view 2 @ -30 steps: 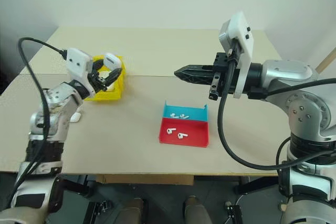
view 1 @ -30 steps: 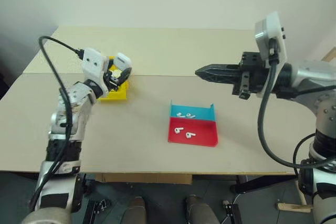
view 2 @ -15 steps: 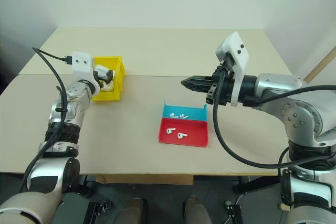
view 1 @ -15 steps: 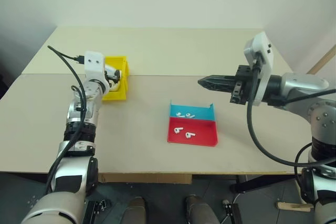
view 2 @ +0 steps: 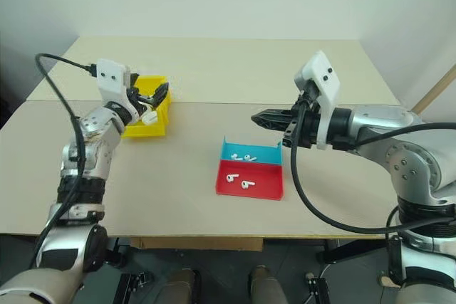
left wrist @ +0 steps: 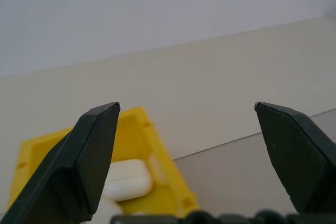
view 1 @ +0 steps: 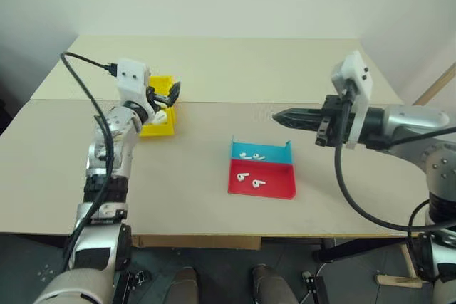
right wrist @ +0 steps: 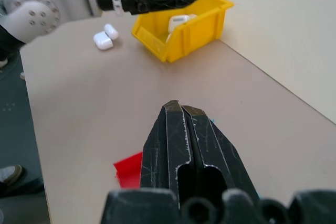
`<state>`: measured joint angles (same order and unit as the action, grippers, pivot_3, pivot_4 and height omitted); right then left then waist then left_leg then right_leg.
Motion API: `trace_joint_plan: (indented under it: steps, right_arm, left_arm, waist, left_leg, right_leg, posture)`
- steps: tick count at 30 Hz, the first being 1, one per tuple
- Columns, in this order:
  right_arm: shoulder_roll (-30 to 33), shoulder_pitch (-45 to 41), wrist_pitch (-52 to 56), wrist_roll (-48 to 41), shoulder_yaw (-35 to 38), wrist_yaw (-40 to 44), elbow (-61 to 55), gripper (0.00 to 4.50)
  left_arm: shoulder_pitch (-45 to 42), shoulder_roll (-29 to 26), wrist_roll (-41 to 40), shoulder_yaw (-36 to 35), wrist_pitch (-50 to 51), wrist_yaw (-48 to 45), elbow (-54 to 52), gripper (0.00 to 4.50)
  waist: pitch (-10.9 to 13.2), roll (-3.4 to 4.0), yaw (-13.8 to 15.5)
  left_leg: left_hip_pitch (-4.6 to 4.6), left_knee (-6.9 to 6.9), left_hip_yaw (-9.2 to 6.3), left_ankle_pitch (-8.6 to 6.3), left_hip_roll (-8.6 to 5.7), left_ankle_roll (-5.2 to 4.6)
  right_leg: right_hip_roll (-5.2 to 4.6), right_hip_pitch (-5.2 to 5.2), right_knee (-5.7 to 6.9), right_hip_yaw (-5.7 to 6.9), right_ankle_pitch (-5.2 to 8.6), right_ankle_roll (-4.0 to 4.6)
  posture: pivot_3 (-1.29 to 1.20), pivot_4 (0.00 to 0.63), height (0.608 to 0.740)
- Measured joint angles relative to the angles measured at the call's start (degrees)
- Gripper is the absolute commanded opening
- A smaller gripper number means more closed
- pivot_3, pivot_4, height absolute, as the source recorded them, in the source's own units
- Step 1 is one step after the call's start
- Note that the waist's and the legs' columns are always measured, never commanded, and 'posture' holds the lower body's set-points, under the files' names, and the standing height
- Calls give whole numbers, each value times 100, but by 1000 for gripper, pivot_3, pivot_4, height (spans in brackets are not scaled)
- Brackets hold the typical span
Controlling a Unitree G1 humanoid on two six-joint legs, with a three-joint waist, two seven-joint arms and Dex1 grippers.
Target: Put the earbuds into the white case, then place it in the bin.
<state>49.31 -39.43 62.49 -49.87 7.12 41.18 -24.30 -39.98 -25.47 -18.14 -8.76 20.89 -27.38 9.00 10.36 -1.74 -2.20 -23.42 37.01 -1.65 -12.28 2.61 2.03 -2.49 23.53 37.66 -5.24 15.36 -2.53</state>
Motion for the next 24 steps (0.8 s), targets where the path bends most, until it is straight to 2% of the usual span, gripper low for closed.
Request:
trace_joint_plan:
  steps: [3, 7, 12, 16, 19, 24]
  right_arm:
    - [507, 554, -354, 184, 87, 485, -150, 0]
    - [1075, 1689, -1394, 640, 400, 1462, -441, 0]
    - [1109, 2863, -3069, 1369, 1039, 2362, -590, 0]
    - [970, 3485, -3954, 1665, 1478, 2757, -561, 0]
    - [932, 3829, -4290, 1758, 1695, 2925, -537, 0]
    - [950, 4115, -4380, 1821, 1851, 3090, -393, 0]
  left_arm:
    - [772, -359, -520, -37, 303, -746, -972, 4473]
    - [1814, -907, -975, -61, 320, -1674, -1952, 4473]
    - [2848, -1508, -1967, -457, 416, -2839, -2940, 4473]
    - [3354, -1985, -2504, -887, 569, -3428, -3259, 4473]
    - [3607, -2230, -2866, -1212, 720, -3685, -3365, 4473]
    - [3891, -2240, -3127, -1491, 768, -3671, -3786, 4473]
  waist:
    - [0, 0, -16]
    - [0, 0, -15]
    - [0, -1, -15]
    - [0, -1, -17]
    - [0, -2, -17]
    - [0, -1, -13]
  left_leg:
    - [9, 0, 3, 0, 0, 0]
    - [20, 2, 6, 0, 0, 0]
    - [29, 2, 8, 0, 5, 0]
    - [47, 1, 13, 0, 5, 0]
    - [50, 1, 16, 0, 6, 0]
    - [51, 1, 18, 0, 5, 0]
  right_leg:
    - [0, -6, 2, -3, 1, -1]
    - [0, -18, -3, -3, 3, -4]
    - [2, -26, -4, -2, 18, -30]
    - [2, -40, -4, -6, 25, -40]
    - [2, -42, -6, -9, 27, -43]
    - [2, -44, -5, -13, 26, -40]
  posture:
    - [0, 150, 740]
    - [0, 150, 740]
    - [0, 150, 740]
    - [0, 150, 740]
    - [0, 150, 740]
    - [0, 150, 740]
